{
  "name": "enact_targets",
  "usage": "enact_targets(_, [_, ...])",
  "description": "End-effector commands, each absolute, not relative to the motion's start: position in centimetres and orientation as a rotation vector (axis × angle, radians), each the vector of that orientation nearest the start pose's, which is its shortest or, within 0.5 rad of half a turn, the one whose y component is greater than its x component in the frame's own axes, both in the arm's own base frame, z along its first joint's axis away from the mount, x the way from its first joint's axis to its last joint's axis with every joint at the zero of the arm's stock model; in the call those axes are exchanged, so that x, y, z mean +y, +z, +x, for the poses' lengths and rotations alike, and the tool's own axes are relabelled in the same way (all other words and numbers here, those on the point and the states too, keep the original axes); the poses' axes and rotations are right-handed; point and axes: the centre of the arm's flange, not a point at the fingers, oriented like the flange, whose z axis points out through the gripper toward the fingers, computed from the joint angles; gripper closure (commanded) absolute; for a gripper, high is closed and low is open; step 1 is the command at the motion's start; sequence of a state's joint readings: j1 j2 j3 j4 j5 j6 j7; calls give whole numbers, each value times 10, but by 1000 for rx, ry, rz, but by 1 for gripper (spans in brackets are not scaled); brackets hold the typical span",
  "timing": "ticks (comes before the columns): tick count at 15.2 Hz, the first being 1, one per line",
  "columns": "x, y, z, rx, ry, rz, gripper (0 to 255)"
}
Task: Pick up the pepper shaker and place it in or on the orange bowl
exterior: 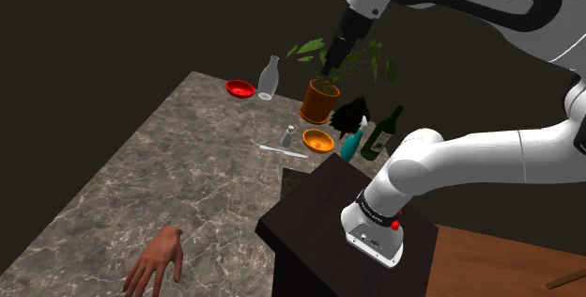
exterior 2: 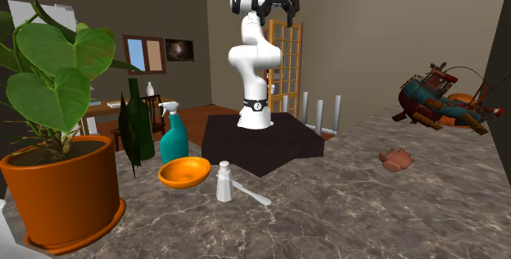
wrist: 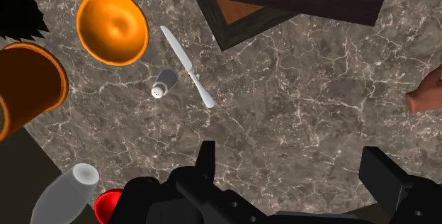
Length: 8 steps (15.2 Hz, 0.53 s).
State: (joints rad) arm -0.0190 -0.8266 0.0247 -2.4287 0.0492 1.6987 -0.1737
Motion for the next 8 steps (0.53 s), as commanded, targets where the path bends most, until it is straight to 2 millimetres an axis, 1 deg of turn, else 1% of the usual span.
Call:
enact_targets(1, [8, 580, 308, -262, -154, -3104, 0])
enact_targets(8, [-32, 501, 336, -286, -147, -3096, 0])
